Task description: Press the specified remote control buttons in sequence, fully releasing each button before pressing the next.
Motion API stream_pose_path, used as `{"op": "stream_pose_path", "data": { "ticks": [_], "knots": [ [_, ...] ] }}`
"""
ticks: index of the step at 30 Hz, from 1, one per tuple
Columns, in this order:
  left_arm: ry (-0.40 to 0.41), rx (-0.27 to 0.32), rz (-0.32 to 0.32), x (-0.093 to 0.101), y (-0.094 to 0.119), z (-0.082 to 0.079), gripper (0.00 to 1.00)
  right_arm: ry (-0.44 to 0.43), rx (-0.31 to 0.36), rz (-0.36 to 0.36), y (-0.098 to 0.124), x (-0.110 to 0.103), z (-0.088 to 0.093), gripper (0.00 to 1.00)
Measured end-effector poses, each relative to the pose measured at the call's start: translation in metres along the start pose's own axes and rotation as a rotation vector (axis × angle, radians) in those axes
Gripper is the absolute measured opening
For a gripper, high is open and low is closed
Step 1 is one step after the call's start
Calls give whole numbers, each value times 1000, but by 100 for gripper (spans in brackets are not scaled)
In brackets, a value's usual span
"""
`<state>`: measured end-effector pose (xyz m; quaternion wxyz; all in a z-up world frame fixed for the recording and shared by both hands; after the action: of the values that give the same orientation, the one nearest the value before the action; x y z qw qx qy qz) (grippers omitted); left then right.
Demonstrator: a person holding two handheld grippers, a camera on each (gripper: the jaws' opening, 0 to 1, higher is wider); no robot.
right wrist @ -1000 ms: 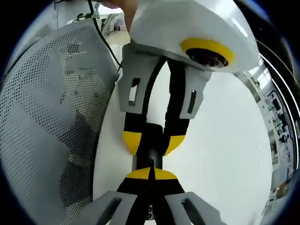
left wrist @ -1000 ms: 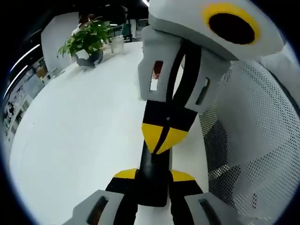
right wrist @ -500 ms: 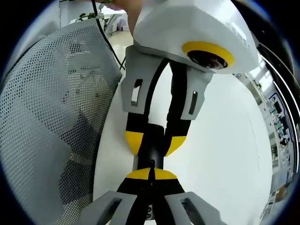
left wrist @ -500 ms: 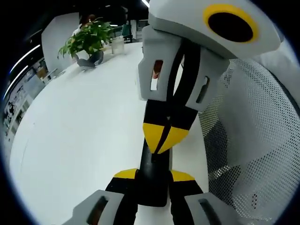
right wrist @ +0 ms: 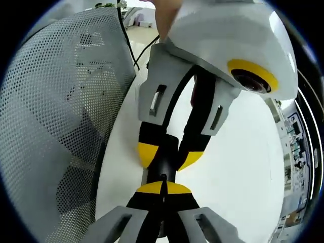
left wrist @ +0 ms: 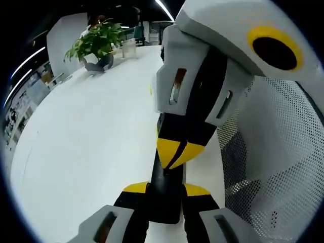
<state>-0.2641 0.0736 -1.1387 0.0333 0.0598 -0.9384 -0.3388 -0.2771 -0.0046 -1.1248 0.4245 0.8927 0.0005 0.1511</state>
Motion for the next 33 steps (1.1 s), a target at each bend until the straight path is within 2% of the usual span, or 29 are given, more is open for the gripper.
{"op": "stream_pose_path", "data": {
  "ticks": [4,7,15,23,27,33],
  "knots": [
    [-7,-12,5,0,0,0,23,-165,63,12,2,4,4,0],
    [-6,-10,6,0,0,0,23,-195,93,5,3,3,4,0],
    [-1,-6,2,0,0,1,23,-155,93,-8,-2,2,-2,0],
    [2,-1,1,0,1,0,23,-152,82,-39,-4,5,-3,0],
    [-3,-4,3,0,0,0,23,-103,65,-43,-6,4,-5,0],
    [-12,-21,8,0,0,-1,23,-76,43,-2,-9,2,-8,0]
  ]
}}
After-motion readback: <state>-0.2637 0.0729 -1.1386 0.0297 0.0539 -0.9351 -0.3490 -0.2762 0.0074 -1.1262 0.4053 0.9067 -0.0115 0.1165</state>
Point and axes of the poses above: the point that each gripper's makers call its tool centre point, and the gripper's own axes: y roughly backward along the fingers, x roughly to its right, z roughly out of its underside, the point moved 7 cm from there along y, roughly backward along the fingers, and after that the axes turned 13 degrees about x, right-handed, at the moved point
